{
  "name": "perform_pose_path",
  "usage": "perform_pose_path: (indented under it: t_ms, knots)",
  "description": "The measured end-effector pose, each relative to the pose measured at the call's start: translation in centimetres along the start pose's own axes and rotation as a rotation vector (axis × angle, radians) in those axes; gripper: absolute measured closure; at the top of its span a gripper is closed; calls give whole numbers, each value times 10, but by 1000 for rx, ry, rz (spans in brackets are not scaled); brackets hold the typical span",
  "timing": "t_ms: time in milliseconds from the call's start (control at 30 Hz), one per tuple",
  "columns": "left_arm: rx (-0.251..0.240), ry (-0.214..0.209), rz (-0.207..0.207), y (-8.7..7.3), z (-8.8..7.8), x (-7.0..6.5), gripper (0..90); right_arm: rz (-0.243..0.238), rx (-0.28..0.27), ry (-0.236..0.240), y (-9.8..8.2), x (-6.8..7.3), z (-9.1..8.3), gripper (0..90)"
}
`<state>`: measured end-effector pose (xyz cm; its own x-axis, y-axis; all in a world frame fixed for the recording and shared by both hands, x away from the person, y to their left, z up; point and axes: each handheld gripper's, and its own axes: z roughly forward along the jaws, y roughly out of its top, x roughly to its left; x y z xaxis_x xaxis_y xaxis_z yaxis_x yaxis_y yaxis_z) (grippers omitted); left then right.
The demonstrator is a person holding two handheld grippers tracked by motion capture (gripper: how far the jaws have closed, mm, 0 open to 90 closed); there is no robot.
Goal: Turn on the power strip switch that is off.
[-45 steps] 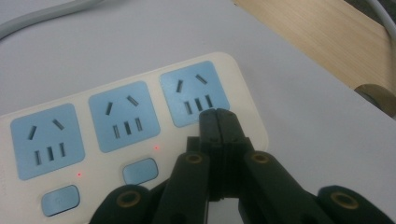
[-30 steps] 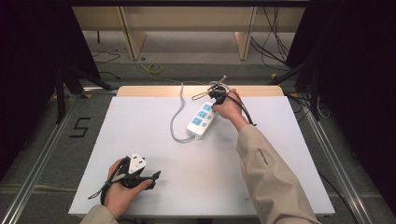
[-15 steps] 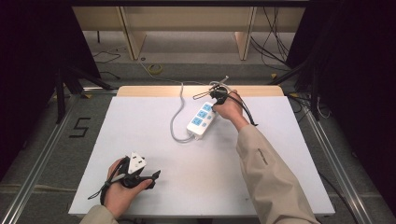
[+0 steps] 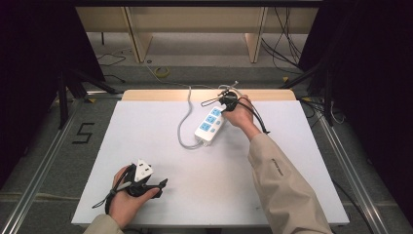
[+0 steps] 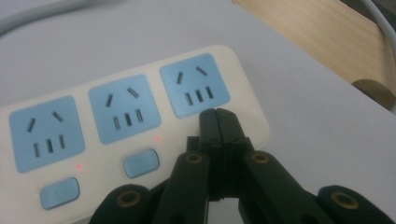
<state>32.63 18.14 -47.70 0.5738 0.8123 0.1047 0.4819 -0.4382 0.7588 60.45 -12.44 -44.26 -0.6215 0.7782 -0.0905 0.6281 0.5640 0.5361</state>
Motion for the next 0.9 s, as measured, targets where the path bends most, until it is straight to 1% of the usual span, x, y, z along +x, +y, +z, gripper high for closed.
perform_pose_path:
  t_ms: [33, 100, 200, 267, 333, 400, 567, 633, 867, 900]
  knots:
    - [-6, 1, -5, 0, 0, 0, 240, -5, -2, -5, -1, 0, -1, 900]
    - [-3, -1, -1, 0, 0, -1, 240, 3, -36, 12, -3, -2, -4, 900]
    - [-2, -1, -6, 0, 1, -1, 240, 2, -66, 11, -2, -2, -14, 900]
    - [3, -2, -1, 0, 1, -1, 240, 6, -66, 29, -3, -2, -19, 874]
    - [4, -2, -3, 0, 1, -1, 240, -5, -65, 24, -4, -3, -24, 873]
    - [4, -2, -2, 0, 1, -2, 240, 4, -67, 27, -8, -5, -28, 864]
    - [7, -3, -2, 0, 2, -2, 241, 19, -67, 35, -20, -10, -37, 828]
    - [7, -2, -3, 0, 2, -2, 241, 25, -70, 48, -25, -12, -40, 819]
    - [11, -5, -8, 0, 3, -3, 241, 35, -63, 66, -42, -16, -49, 776]
    - [15, -7, -4, 0, 3, -3, 241, 37, -65, 67, -44, -16, -51, 773]
